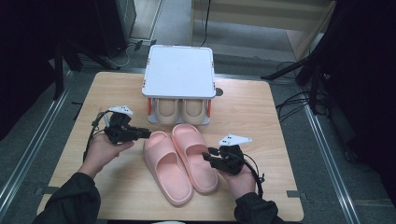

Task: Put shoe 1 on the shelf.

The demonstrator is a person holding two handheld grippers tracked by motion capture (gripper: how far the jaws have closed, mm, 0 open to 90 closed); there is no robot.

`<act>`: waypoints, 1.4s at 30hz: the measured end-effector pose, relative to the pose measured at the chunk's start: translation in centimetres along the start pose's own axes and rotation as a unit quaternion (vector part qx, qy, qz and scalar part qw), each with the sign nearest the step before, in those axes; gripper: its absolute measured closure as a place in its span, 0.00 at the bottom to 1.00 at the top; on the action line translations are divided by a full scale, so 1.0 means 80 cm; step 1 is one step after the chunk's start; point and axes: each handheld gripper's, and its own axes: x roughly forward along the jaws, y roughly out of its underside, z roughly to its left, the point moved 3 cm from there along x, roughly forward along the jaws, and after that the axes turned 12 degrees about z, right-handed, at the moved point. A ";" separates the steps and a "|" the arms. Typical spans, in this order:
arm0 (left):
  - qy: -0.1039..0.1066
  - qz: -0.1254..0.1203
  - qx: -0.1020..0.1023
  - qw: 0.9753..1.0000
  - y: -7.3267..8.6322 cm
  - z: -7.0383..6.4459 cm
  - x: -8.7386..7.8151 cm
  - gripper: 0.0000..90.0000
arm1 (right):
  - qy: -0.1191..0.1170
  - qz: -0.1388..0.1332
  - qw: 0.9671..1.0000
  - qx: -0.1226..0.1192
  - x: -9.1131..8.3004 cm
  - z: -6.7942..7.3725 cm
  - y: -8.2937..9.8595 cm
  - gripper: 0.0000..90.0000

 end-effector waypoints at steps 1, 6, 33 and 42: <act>-0.001 -0.001 0.001 1.000 -0.003 0.001 -0.003 0.85 | 0.000 -0.003 1.000 -0.003 -0.001 0.002 0.000 0.69; -0.010 -0.003 0.013 1.000 -0.026 0.004 -0.019 0.85 | 0.002 -0.012 1.000 -0.015 -0.004 0.017 -0.001 0.60; -0.046 -0.008 0.067 0.997 -0.159 -0.012 -0.050 0.89 | -0.022 -0.034 0.999 0.003 0.041 0.069 0.003 0.38; -0.056 -0.006 0.058 0.997 -0.169 0.005 -0.044 0.88 | -0.022 -0.025 0.999 -0.002 0.061 0.076 -0.004 0.35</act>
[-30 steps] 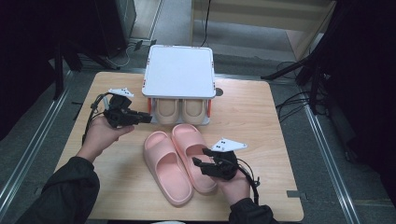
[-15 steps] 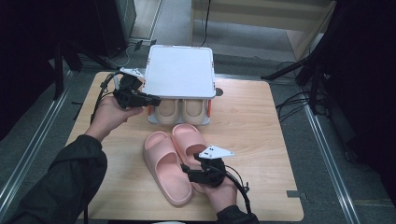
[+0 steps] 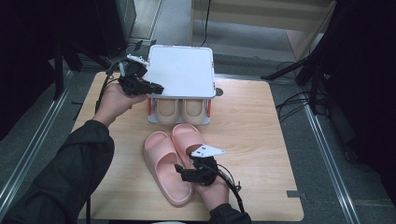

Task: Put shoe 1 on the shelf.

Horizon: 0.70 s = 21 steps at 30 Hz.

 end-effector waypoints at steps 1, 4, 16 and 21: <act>-0.001 0.001 -0.002 1.000 0.001 0.001 0.001 0.88 | 0.005 0.002 1.000 -0.004 0.004 0.000 -0.003 0.35; 0.009 -0.007 -0.015 1.000 0.005 0.007 0.003 0.87 | 0.009 0.002 1.000 0.000 0.010 0.001 -0.012 0.35; 0.007 -0.012 -0.017 1.000 0.007 0.006 0.003 0.87 | 0.046 0.018 0.998 0.026 0.043 0.002 -0.037 0.44; 0.002 -0.010 -0.020 1.000 0.005 0.003 0.002 0.72 | 0.064 0.017 0.997 0.045 0.044 0.000 -0.038 0.57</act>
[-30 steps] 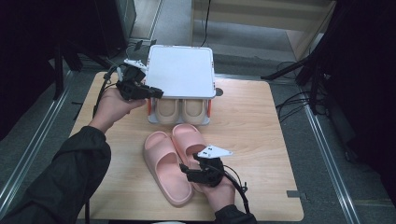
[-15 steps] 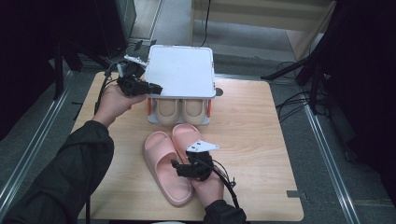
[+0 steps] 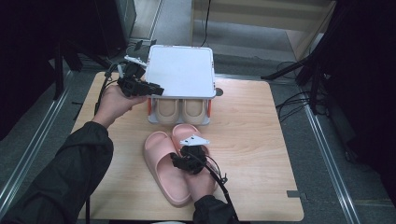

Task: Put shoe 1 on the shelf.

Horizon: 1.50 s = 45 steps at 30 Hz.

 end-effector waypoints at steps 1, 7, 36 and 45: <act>-0.001 0.001 -0.001 1.000 0.000 -0.001 0.000 0.71 | 0.001 0.001 1.000 0.001 0.000 0.000 0.000 0.59; -0.002 -0.003 -0.004 1.000 0.007 -0.003 -0.013 0.65 | 0.025 0.000 1.000 0.001 -0.001 0.000 0.001 0.71; -0.018 0.012 -0.029 0.999 0.105 0.023 -0.034 0.45 | -0.049 0.026 0.995 -0.082 -0.047 -0.016 -0.013 0.81; -0.018 0.008 -0.038 0.999 0.136 0.022 -0.028 0.45 | -0.089 0.037 0.989 -0.111 -0.076 -0.029 -0.025 0.81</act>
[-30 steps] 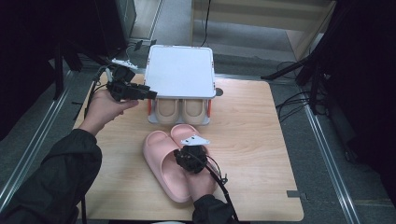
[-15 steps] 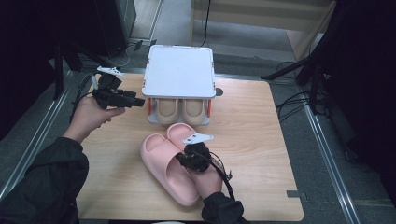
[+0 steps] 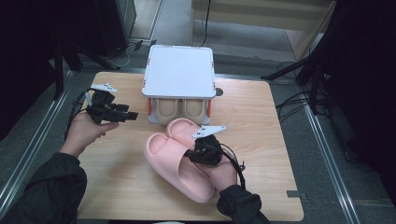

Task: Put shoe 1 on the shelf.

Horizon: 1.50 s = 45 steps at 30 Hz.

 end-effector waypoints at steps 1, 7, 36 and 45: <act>-0.001 0.000 -0.002 1.000 0.003 -0.001 -0.001 0.45 | -0.003 0.002 1.000 -0.007 -0.004 0.000 -0.002 0.81; -0.001 -0.007 0.000 1.000 0.024 -0.010 -0.002 0.45 | -0.037 0.001 0.999 -0.025 -0.034 -0.004 -0.021 0.81; 0.018 -0.001 -0.005 1.000 0.085 -0.047 0.008 0.45 | 0.012 0.015 0.998 -0.065 -0.127 -0.051 -0.208 0.80; 0.022 0.000 -0.019 1.000 0.094 -0.040 0.008 0.45 | 0.091 0.007 0.996 0.007 -0.105 -0.081 -0.267 0.80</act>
